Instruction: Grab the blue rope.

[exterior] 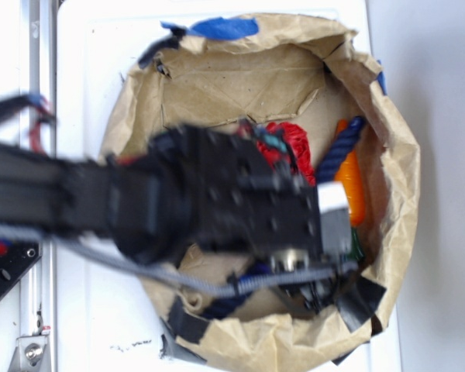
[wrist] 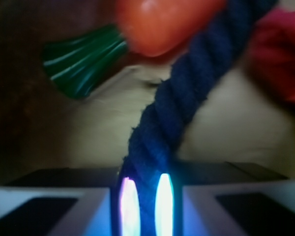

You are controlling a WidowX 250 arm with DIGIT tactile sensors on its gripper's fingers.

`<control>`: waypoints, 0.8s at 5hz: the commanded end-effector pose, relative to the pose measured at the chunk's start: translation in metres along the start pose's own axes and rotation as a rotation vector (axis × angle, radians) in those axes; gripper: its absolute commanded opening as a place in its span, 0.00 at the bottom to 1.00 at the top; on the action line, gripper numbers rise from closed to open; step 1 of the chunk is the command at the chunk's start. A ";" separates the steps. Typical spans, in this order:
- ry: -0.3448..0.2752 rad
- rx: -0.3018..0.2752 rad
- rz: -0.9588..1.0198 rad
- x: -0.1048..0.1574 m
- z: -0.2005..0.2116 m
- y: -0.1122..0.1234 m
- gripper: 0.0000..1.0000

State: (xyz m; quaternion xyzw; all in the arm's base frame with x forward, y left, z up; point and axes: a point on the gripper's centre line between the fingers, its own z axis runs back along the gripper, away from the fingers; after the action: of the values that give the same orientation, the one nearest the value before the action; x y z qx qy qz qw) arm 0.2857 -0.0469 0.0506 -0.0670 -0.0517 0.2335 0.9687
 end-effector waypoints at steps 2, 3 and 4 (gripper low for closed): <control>-0.076 -0.009 -0.101 0.012 0.134 0.057 0.00; -0.069 0.026 -0.116 0.011 0.146 0.054 0.00; -0.055 0.037 -0.134 0.013 0.145 0.052 0.00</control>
State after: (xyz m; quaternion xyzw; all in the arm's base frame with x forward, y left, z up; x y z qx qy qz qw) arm 0.2482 0.0175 0.1681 -0.0364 -0.0538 0.1800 0.9815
